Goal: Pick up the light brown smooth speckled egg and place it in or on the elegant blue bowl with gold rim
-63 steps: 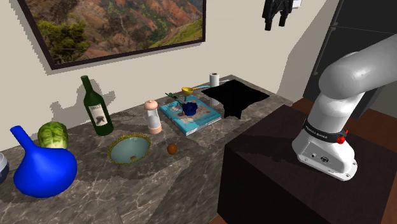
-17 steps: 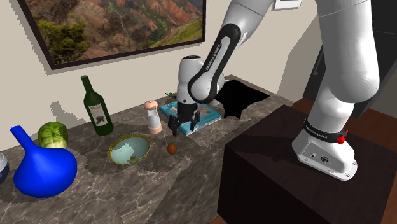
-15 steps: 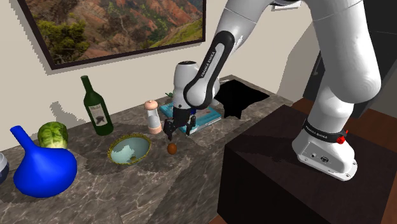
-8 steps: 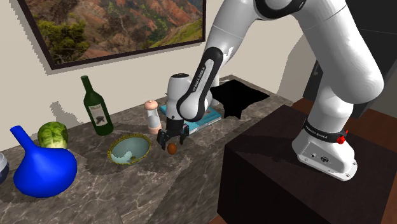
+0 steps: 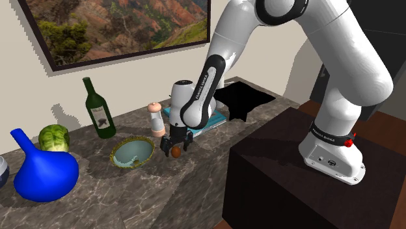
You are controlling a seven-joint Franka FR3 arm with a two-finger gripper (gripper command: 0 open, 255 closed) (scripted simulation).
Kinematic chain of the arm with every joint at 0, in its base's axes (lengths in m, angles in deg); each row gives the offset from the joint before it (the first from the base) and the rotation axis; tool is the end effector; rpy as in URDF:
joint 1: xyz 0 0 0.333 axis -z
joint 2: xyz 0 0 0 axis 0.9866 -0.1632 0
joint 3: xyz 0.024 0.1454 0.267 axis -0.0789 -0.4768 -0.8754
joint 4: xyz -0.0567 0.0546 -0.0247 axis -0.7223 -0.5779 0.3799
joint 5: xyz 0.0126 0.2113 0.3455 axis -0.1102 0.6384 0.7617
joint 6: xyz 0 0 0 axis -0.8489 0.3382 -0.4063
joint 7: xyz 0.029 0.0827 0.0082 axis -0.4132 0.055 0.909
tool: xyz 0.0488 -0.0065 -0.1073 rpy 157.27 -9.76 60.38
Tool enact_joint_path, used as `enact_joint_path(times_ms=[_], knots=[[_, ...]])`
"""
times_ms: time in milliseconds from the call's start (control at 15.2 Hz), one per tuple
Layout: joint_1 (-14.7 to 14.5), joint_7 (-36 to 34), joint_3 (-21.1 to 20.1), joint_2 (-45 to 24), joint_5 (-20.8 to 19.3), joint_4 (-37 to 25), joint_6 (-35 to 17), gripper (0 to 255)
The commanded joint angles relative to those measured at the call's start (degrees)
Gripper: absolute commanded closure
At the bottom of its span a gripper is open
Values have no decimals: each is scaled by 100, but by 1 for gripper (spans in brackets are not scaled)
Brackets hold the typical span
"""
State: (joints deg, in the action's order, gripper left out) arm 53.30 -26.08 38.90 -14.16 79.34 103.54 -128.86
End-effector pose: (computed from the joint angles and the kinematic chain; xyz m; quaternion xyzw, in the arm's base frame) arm 0.4335 0.3733 0.0480 -0.9936 0.0464 0.0085 0.1022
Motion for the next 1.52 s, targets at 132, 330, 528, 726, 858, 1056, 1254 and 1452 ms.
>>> enact_joint_path(times_ms=[132,330,528,726,858,1056,1254,1452], knots=[[-1,0,0,-2,0,-2,-1,0],[-1,0,0,-2,0,-2,-1,255],[-1,0,0,-2,0,-2,-1,255],[-1,0,0,-2,0,-2,-1,255],[8,-6,-10,77,6,35,40,255],[38,-22,-45,313,26,138,171,255],[69,-37,-80,546,48,231,311,255],[101,-51,-118,776,73,312,457,255]])
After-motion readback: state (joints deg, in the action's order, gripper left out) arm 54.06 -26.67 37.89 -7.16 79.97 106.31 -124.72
